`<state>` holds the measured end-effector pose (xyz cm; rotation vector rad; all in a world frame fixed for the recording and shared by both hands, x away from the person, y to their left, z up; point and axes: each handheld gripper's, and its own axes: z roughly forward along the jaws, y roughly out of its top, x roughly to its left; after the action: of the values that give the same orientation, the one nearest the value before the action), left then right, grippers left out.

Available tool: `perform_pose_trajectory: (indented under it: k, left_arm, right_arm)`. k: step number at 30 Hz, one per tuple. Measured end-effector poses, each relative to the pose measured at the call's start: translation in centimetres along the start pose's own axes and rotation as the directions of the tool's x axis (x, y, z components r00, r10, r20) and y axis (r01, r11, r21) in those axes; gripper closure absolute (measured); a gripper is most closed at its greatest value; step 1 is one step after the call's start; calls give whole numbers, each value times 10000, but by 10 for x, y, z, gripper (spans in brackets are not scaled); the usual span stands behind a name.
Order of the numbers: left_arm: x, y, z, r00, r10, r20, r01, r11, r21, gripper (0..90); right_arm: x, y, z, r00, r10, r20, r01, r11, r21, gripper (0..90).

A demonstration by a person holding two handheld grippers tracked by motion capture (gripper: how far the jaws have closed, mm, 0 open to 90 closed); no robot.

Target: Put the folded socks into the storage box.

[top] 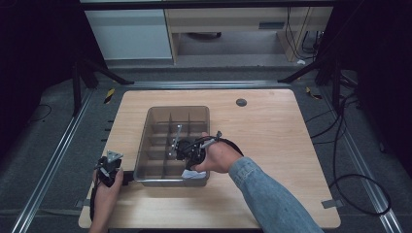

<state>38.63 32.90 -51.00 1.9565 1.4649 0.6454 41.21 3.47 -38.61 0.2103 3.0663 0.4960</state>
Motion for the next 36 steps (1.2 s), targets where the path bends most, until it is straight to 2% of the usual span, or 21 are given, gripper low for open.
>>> perform_pose_trajectory:
  k: [4, 8, 12, 23, 29, 31, 34, 36]
  left_arm:
    - [0, 0, 0, 10000, -15, 0, 15, 10000, 0, 0]
    - [0, 0, 0, 10000, 8, 6, -8, 10000, 26, 0]
    - [0, 0, 0, 10000, -2, 6, 2, 10000, 24, 0]
    - [0, 0, 0, 10000, -12, 6, 12, 10000, 12, 0]
    - [0, 0, 0, 10000, 5, 6, -5, 10000, 27, 0]
    - [0, 0, 0, 10000, -6, 6, 6, 10000, 19, 0]
    - [0, 0, 0, 10000, -24, 8, 24, 10000, 1, 0]
    - [0, 0, 0, 10000, -21, 7, 21, 10000, -2, 0]
  right_arm:
    - [0, 0, 7, 10000, 15, 0, -15, 9999, 149, 900]
    - [2, -7, 24, 9996, 158, -236, -151, 9995, 276, 900]
    - [1, -9, 28, 9994, 251, -250, -246, 9995, 222, 900]
    - [-5, -13, 45, 9983, 491, -330, -473, 9974, 541, 900]
    - [-4, -12, 47, 9989, 374, -267, -357, 9973, 637, 900]
    - [-4, -10, 43, 9993, 282, -228, -264, 9968, 758, 900]
    - [-5, -11, 33, 9999, 158, -59, -154, 9979, 631, 900]
    - [-8, -13, 25, 9995, 227, 230, -241, 9979, 600, 900]
